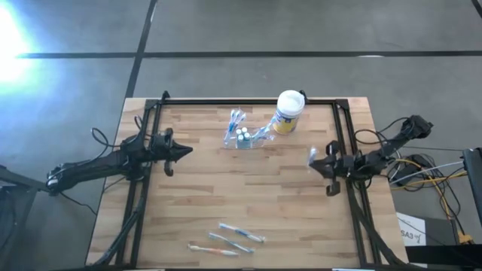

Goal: Pick & Place toothbrushing station
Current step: Put the blue toothbrush into the left section of the transparent organizer

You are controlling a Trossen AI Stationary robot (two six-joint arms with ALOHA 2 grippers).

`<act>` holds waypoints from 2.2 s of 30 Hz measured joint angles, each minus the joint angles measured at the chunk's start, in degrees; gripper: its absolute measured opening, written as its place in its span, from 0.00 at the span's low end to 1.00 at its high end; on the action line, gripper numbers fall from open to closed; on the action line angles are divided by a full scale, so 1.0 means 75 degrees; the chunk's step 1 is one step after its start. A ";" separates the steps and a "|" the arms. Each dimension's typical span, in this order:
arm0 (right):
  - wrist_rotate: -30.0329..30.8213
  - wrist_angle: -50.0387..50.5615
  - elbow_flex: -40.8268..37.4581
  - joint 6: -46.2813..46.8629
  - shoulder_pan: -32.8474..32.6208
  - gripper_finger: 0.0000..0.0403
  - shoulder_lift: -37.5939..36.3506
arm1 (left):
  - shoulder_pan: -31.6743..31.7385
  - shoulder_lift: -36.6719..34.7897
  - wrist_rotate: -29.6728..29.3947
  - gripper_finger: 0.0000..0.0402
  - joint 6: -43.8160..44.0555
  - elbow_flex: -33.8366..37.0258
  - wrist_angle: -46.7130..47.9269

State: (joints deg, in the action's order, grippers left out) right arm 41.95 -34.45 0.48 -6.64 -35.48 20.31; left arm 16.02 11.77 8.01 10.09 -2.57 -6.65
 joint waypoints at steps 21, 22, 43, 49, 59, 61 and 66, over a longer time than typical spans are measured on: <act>0.0434 0.2471 0.0129 -0.0807 -0.0003 0.04 -0.2680 | -0.0001 0.0000 0.0038 0.03 -0.1507 0.0000 -0.0035; 0.0440 0.2555 0.0127 -0.0743 -0.0002 0.04 -0.2709 | 0.0001 0.0000 0.0038 0.03 -0.1519 0.0000 -0.0033; 0.0405 0.1873 0.0112 -0.0851 0.0141 0.04 -0.2255 | 0.0002 0.1210 -0.0653 0.03 -0.1582 -0.1353 -0.0888; 0.0372 0.1260 0.0139 -0.0841 0.0397 0.04 -0.1715 | 0.0002 0.3210 -0.0669 0.03 -0.2216 -0.2454 -0.1886; 0.0046 -0.0129 0.0147 -0.1232 0.0561 0.04 -0.0610 | -0.0050 0.7120 0.0042 0.16 -0.2892 -0.5170 -0.2398; -0.0105 -0.0367 0.0150 -0.1229 0.0561 0.04 -0.0408 | -0.0078 0.7725 0.0417 0.23 -0.2923 -0.5791 -0.2644; -0.0171 -0.0426 0.0352 -0.1196 0.0571 0.04 0.0190 | -0.0248 0.9184 0.0930 0.44 -0.2903 -0.6976 -0.2386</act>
State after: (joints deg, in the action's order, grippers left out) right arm 40.67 -37.65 3.12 -15.60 -31.20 21.73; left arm 14.16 80.65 14.99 -11.68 -54.89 -24.54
